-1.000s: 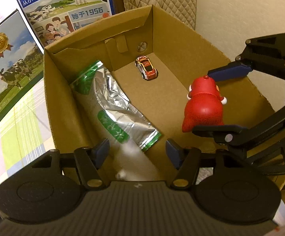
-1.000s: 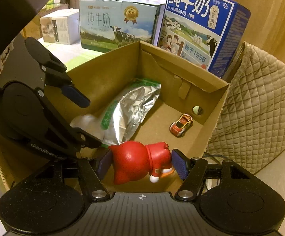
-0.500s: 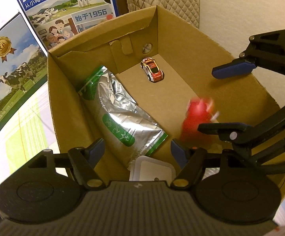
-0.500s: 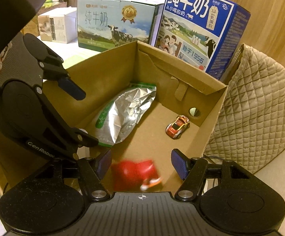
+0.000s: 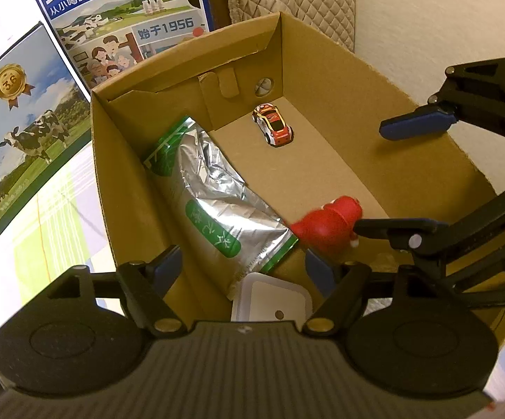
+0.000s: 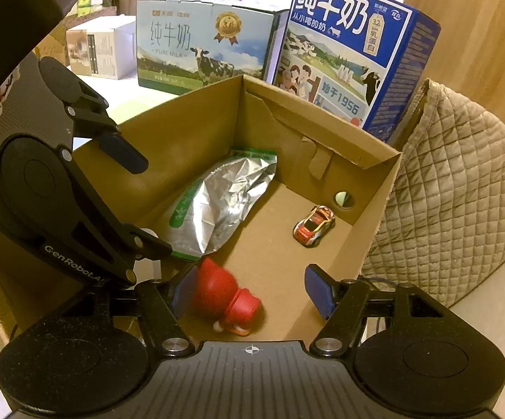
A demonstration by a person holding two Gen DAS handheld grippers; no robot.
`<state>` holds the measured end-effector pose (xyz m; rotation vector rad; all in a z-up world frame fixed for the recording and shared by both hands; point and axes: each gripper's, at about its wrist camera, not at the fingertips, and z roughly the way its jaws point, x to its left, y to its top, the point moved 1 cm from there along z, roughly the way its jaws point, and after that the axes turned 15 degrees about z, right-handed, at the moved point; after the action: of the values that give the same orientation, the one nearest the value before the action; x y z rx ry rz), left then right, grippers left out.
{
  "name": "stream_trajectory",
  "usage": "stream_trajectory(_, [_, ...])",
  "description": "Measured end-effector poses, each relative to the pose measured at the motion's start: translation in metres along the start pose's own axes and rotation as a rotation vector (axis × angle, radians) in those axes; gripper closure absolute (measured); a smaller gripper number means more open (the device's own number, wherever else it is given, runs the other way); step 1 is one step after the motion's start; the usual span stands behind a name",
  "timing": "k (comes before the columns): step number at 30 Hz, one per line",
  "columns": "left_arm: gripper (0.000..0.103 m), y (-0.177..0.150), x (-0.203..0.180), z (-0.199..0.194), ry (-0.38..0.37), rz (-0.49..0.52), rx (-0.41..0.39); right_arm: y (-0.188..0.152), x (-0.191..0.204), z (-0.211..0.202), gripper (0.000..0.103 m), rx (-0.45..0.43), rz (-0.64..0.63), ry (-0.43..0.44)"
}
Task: Organize objects
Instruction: 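Lower the red toy into the box and open the right tool while the left tool lowers the night light, then open the left tool to release the night light inside the box, then withdraw both tools from the box back over the table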
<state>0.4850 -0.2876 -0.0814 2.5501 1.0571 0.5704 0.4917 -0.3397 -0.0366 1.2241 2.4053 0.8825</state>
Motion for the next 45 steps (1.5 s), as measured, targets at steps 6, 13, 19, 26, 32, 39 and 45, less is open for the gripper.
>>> stream_trajectory(6, [0.027,-0.003,-0.002,-0.006,0.003,-0.009,-0.003,-0.003,0.002,-0.007,0.038,-0.011,0.017,0.004])
stream_trajectory(13, [0.025,-0.007,-0.006,-0.022,0.015,-0.024,-0.018,-0.008,0.004,-0.023,0.038,-0.040,0.044,0.014])
stream_trajectory(19, [0.023,-0.011,-0.009,-0.047,0.027,-0.058,-0.054,-0.012,0.003,-0.047,0.037,-0.097,0.106,0.036])
stream_trajectory(26, [0.016,-0.022,-0.010,-0.088,0.039,-0.130,-0.110,-0.017,0.007,-0.083,0.034,-0.186,0.190,0.080])
stream_trajectory(32, [0.011,-0.043,-0.011,-0.129,0.059,-0.219,-0.164,-0.026,0.012,-0.113,0.024,-0.260,0.281,0.142])
stream_trajectory(39, [0.011,-0.072,-0.010,-0.164,0.092,-0.293,-0.201,-0.039,0.024,-0.132,0.020,-0.286,0.346,0.168])
stream_trajectory(45, [0.009,-0.099,-0.007,-0.186,0.101,-0.317,-0.228,-0.050,0.039,-0.144,0.020,-0.310,0.436,0.136])
